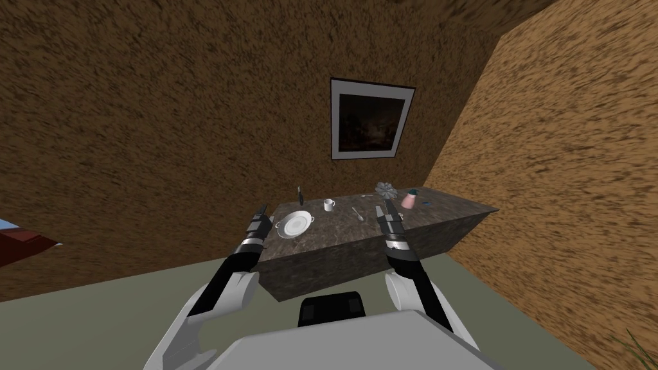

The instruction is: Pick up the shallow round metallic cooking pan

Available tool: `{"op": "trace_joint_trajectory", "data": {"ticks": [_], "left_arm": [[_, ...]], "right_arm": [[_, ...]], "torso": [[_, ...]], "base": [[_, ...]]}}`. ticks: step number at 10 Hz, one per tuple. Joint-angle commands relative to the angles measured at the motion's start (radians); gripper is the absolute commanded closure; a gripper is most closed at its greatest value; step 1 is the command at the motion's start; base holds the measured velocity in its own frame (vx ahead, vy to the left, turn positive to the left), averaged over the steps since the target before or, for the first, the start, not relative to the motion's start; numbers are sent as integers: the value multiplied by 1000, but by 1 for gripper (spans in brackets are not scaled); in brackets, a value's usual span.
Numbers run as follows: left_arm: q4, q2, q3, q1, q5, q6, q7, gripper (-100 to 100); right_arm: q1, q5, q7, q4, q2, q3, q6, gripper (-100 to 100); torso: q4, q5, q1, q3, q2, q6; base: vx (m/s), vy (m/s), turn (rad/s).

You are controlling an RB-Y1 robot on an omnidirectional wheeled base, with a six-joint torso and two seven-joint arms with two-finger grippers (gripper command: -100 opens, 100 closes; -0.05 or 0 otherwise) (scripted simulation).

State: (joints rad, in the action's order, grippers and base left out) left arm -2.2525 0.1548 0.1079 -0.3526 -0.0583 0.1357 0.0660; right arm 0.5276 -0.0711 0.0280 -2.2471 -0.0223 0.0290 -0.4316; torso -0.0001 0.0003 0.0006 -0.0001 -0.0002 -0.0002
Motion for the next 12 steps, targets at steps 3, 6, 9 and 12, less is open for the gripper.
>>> {"op": "trace_joint_trajectory", "data": {"ticks": [3, 6, 9, 12], "left_arm": [[1, 11, 18, 23, -15, 102, 35, -100], [5, 17, 28, 35, -22, 175, 50, -100], [16, 32, 46, 58, -36, 262, 81, -100], [24, 40, 55, 69, -43, 332, 95, -100]], "right_arm": [[0, 0, 0, 0, 0, 0, 0, 0], [0, 0, 0, 0, 0, 0, 0, 0], [0, 0, 0, 0, 0, 0, 0, 0], [0, 0, 0, 0, 0, 0, 0, 0]], "torso": [[0, 0, -1, 0, 0, 0], [0, 0, -2, 0, 0, 0], [0, 0, -2, 0, 0, 0], [0, -1, -3, 0, 0, 0]], "base": [[-2, -2, -47], [-2, -10, -34], [0, -21, -42], [3, -28, -30]]}}
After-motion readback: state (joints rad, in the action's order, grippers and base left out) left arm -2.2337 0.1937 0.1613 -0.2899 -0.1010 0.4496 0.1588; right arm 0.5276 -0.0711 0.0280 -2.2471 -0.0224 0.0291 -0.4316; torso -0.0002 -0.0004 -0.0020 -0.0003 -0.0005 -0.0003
